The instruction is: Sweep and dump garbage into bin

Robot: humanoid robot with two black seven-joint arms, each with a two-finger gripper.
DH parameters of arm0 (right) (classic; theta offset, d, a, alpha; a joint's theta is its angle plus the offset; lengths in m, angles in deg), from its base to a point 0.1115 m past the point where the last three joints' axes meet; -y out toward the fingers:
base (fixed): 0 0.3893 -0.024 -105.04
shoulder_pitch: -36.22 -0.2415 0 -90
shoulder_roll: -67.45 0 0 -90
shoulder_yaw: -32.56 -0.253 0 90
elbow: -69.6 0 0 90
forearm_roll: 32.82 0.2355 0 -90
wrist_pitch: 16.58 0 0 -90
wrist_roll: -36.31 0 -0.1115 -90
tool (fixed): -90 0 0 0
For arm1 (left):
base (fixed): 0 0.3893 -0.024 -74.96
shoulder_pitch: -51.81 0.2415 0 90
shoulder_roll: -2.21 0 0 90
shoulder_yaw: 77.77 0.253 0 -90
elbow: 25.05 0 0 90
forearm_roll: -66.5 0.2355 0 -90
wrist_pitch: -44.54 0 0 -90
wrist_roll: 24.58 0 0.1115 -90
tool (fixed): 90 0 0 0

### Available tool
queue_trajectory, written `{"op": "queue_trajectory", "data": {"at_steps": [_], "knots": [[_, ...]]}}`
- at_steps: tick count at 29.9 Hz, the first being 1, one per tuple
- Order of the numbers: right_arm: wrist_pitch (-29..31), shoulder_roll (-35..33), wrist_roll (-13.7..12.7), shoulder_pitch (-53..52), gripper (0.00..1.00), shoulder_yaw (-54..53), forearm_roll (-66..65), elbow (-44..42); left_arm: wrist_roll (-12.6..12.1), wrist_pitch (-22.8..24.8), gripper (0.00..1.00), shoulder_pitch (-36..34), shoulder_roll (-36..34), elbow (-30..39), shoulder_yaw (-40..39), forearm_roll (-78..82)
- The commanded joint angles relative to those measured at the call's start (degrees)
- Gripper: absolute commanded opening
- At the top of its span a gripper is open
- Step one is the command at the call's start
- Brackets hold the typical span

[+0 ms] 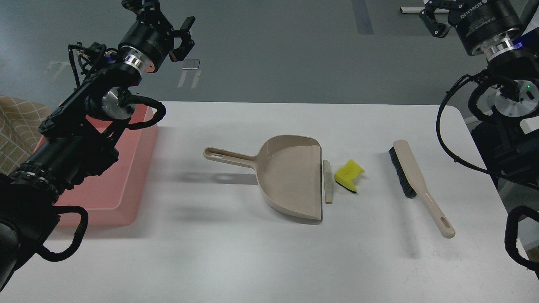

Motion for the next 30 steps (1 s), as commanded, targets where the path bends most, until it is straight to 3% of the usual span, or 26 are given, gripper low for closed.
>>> {"op": "queue_trajectory", "data": {"at_steps": [1, 26, 30], "knots": [[-0.01, 0.08, 0.00, 0.14, 1.00, 0.11, 0.05, -0.06, 0.09, -0.08, 0.98, 0.22, 0.06, 0.00, 0.06, 0.13], [0.16, -0.54, 0.00, 1.90, 1.00, 0.11, 0.14, 0.21, 0.27, 0.62, 0.98, -0.22, 0.15, 0.27, 0.15, 1.19], [0.34, -0.54, 0.00, 1.81, 1.00, 0.02, 0.14, 0.29, 0.18, 0.01, 0.98, 0.30, -0.12, 3.42, 0.15, 1.01]]}}
